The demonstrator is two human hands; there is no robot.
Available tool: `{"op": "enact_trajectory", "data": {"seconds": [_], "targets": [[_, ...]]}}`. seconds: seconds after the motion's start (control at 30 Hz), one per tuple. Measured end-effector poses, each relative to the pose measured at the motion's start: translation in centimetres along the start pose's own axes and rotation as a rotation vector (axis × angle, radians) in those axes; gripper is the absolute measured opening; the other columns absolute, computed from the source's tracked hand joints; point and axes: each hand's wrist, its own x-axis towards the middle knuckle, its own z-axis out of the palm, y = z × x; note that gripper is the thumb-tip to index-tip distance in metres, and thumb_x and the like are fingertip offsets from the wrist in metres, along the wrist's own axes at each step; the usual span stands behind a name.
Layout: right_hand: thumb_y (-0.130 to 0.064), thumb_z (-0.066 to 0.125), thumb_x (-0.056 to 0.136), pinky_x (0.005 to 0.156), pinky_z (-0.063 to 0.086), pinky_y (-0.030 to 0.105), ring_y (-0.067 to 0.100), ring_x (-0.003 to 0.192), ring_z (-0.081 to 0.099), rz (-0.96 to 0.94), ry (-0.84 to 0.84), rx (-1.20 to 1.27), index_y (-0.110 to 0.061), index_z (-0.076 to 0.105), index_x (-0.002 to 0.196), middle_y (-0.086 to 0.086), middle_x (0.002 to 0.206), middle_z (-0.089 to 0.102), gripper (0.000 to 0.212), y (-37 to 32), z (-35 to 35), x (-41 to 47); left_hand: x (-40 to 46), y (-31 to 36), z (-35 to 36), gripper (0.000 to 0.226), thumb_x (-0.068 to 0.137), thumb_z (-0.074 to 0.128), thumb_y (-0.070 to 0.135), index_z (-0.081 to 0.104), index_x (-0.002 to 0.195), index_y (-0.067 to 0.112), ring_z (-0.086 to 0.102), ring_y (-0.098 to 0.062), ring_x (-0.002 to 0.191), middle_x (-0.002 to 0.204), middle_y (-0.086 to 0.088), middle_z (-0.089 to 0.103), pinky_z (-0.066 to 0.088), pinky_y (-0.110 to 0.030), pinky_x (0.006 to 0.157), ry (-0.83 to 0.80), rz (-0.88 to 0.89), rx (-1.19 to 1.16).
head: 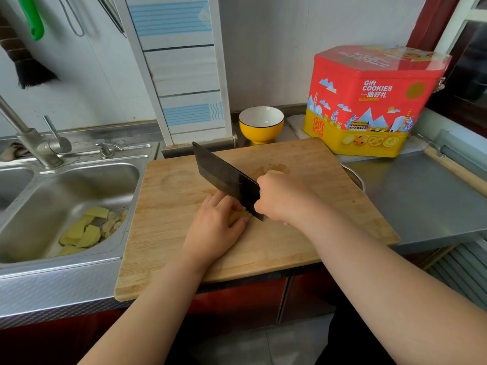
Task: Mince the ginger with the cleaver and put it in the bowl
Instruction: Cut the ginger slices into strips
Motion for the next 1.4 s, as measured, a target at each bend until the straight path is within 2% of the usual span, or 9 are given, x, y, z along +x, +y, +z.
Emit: {"op": "enact_trajectory", "data": {"seconds": [0.07, 0.3, 0.53, 0.73, 0.83, 0.93, 1.03, 1.2, 1.4], "targets": [[-0.016, 0.052, 0.094, 0.063, 0.051, 0.033, 0.02, 0.069, 0.056, -0.011, 0.038, 0.044, -0.012, 0.055, 0.122, 0.005, 0.093, 0.057, 0.028, 0.1, 0.2, 0.3, -0.2, 0.1, 0.1, 0.028, 0.08, 0.063, 0.041, 0.059, 0.096, 0.018, 0.045, -0.015, 0.088, 0.099, 0.004, 0.052, 0.043, -0.027, 0.073, -0.013, 0.019, 0.081], [-0.02, 0.051, 0.093, 0.061, 0.054, 0.037, 0.021, 0.063, 0.057, 0.008, 0.06, 0.213, -0.012, 0.054, 0.12, 0.003, 0.073, 0.055, 0.028, 1.0, 0.4, -0.1, 0.0, 0.2, 0.1, 0.023, 0.08, 0.064, 0.035, 0.055, 0.095, 0.019, 0.042, -0.012, 0.088, 0.097, 0.006, 0.05, 0.043, -0.025, 0.076, -0.048, -0.014, 0.106], [-0.018, 0.051, 0.094, 0.051, 0.047, 0.03, 0.018, 0.056, 0.054, -0.023, 0.038, 0.152, -0.015, 0.053, 0.106, 0.005, 0.074, 0.055, 0.012, 1.1, -0.6, -1.0, 0.2, 0.1, 0.1, 0.018, 0.081, 0.062, 0.033, 0.057, 0.091, 0.02, 0.045, -0.011, 0.089, 0.096, 0.008, 0.051, 0.039, -0.022, 0.076, -0.049, -0.019, 0.099], [-0.016, 0.049, 0.096, 0.05, 0.044, 0.028, 0.016, 0.049, 0.05, -0.024, -0.001, 0.066, -0.014, 0.053, 0.104, 0.004, 0.062, 0.052, 0.01, 0.3, -1.0, -1.2, 0.3, 0.0, 0.3, 0.018, 0.08, 0.062, 0.033, 0.056, 0.092, 0.021, 0.039, -0.008, 0.085, 0.094, 0.009, 0.049, 0.036, -0.022, 0.074, -0.055, -0.026, 0.095], [-0.013, 0.051, 0.095, 0.062, 0.053, 0.035, 0.022, 0.062, 0.057, 0.006, -0.029, 0.024, -0.011, 0.057, 0.119, 0.007, 0.068, 0.055, 0.025, -0.4, -1.2, -0.8, 0.3, -0.1, 0.5, 0.018, 0.079, 0.064, 0.031, 0.059, 0.092, 0.019, 0.044, -0.011, 0.086, 0.093, 0.007, 0.052, 0.035, -0.021, 0.075, -0.045, -0.023, 0.098], [-0.01, 0.053, 0.093, 0.064, 0.053, 0.035, 0.024, 0.069, 0.057, 0.03, -0.059, 0.007, -0.01, 0.055, 0.128, 0.007, 0.07, 0.053, 0.035, -0.7, -0.6, -0.4, 0.3, -0.2, 0.7, 0.018, 0.078, 0.066, 0.028, 0.06, 0.091, 0.018, 0.049, -0.015, 0.086, 0.092, 0.004, 0.054, 0.04, -0.023, 0.075, -0.021, -0.01, 0.104], [-0.014, 0.052, 0.094, 0.055, 0.049, 0.03, 0.02, 0.06, 0.053, 0.039, -0.018, 0.038, -0.012, 0.055, 0.122, 0.005, 0.071, 0.052, 0.029, -0.4, 0.1, -0.3, 0.3, -0.2, 0.7, 0.017, 0.079, 0.065, 0.028, 0.059, 0.091, 0.018, 0.047, -0.014, 0.085, 0.092, 0.004, 0.054, 0.04, -0.023, 0.074, -0.017, -0.001, 0.114], [-0.021, 0.051, 0.093, 0.065, 0.057, 0.039, 0.027, 0.072, 0.064, 0.046, 0.029, 0.178, -0.014, 0.054, 0.116, 0.005, 0.079, 0.056, 0.023, 0.2, 0.4, -0.2, -0.1, 0.0, 0.3, 0.019, 0.079, 0.063, 0.028, 0.053, 0.093, 0.02, 0.04, -0.014, 0.083, 0.095, 0.005, 0.051, 0.041, -0.026, 0.069, -0.01, 0.033, 0.115], [-0.023, 0.05, 0.097, 0.06, 0.054, 0.036, 0.022, 0.062, 0.059, 0.002, 0.022, 0.139, -0.018, 0.05, 0.095, 0.005, 0.074, 0.055, 0.006, 0.2, -0.8, -0.8, -0.3, 0.3, -0.2, 0.011, 0.079, 0.065, 0.025, 0.058, 0.086, 0.02, 0.048, -0.015, 0.085, 0.094, 0.006, 0.054, 0.045, -0.028, 0.068, 0.008, 0.013, 0.07]]}}
